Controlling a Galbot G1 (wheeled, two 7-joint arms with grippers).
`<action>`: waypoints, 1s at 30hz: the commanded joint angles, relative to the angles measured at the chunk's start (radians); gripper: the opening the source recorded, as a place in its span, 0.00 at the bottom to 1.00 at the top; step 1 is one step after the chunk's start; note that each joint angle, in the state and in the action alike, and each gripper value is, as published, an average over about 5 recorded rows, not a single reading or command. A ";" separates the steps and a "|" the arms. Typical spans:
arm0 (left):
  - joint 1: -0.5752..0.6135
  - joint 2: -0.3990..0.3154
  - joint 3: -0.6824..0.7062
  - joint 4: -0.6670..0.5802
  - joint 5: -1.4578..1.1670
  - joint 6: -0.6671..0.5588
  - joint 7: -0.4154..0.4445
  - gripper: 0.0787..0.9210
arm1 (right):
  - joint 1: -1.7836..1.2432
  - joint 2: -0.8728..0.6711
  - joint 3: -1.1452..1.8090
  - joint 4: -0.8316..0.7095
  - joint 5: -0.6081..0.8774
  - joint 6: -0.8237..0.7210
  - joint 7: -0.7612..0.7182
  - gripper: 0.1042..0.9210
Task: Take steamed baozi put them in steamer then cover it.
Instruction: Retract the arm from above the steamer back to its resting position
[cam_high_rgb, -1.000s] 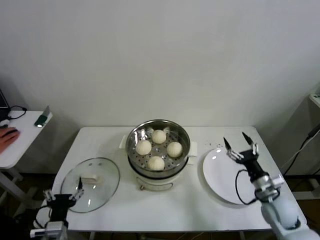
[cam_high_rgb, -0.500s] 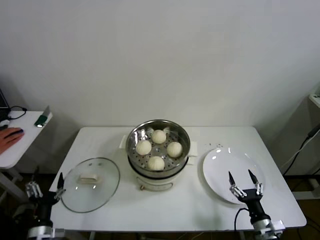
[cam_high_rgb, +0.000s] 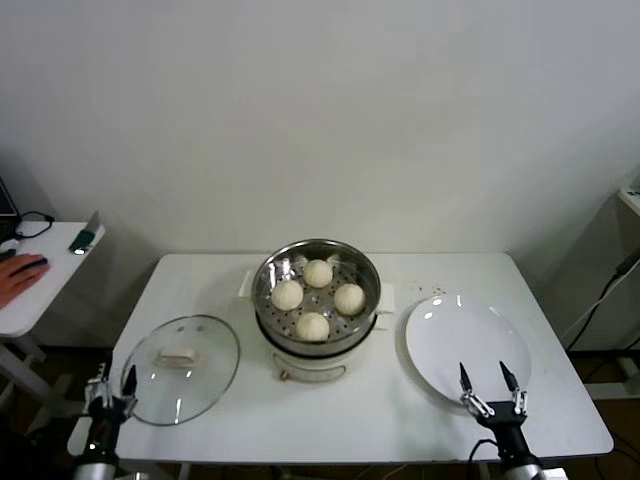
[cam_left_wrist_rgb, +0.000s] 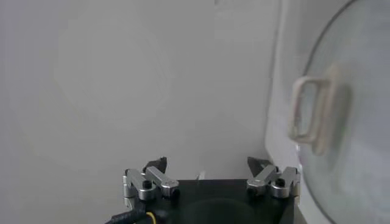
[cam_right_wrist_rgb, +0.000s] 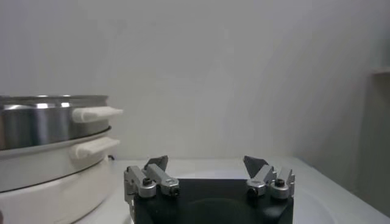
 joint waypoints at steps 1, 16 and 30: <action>-0.071 0.012 0.021 0.116 0.145 -0.048 0.019 0.88 | -0.027 0.023 0.005 0.000 -0.008 0.011 -0.004 0.88; -0.176 0.009 0.087 0.198 0.140 -0.043 0.071 0.88 | -0.040 0.025 0.027 0.021 -0.004 0.008 -0.016 0.88; -0.250 0.012 0.125 0.245 0.142 -0.022 0.070 0.88 | -0.052 0.031 0.034 0.043 -0.007 0.004 -0.025 0.88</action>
